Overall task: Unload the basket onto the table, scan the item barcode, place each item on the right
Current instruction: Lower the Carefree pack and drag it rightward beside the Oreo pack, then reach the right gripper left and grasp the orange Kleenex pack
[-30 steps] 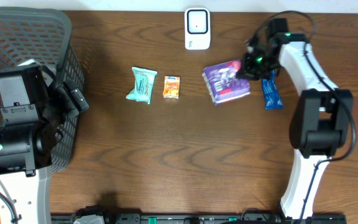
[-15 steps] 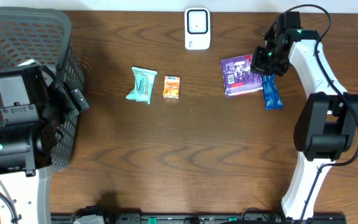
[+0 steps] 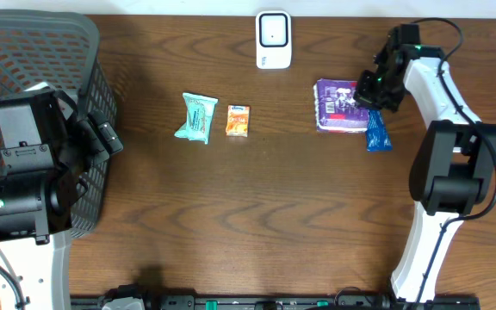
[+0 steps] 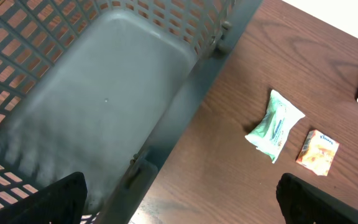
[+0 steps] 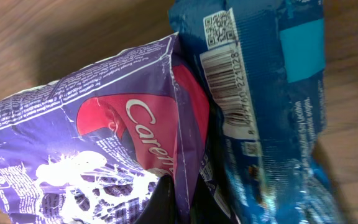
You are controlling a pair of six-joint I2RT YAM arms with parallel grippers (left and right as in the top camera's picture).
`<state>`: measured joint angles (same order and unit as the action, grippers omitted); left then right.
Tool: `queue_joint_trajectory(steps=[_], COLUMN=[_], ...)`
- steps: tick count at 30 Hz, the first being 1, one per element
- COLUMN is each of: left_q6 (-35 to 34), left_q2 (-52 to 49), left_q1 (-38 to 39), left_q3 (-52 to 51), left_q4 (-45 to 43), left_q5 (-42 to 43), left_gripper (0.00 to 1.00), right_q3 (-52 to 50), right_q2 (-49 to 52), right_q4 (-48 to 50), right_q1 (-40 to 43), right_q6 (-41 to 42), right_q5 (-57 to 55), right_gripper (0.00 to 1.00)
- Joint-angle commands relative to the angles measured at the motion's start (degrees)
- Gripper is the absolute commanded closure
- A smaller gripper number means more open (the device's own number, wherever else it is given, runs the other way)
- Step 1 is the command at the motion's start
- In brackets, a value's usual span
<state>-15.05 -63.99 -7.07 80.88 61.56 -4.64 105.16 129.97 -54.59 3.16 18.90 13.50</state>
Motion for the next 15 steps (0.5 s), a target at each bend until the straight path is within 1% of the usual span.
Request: queue_joint_trajectory(steps=[1, 3, 6, 15], left_q6=[-0.3, -0.3, -0.3, -0.3], left_q2=[0.0, 0.0, 0.0, 0.0], left_q1=[-0.2, -0.2, -0.2, -0.2], left_q3=[1.1, 1.1, 1.1, 1.1], left_q4=[0.2, 0.2, 0.2, 0.2], left_q5=[-0.5, -0.5, -0.5, -0.5], left_gripper=[0.02, 0.02, 0.02, 0.02], right_q3=[-0.4, -0.4, -0.4, -0.2], right_q2=[2.5, 2.5, 2.5, 2.4], right_q4=[-0.7, -1.0, -1.2, -0.5], right_q1=[4.2, 5.8, 7.3, 4.9], right_q6=[1.2, 1.2, -1.1, -7.0], right_q5=[-7.5, -7.6, -5.1, 3.2], right_gripper=[0.99, 0.99, 0.99, 0.99])
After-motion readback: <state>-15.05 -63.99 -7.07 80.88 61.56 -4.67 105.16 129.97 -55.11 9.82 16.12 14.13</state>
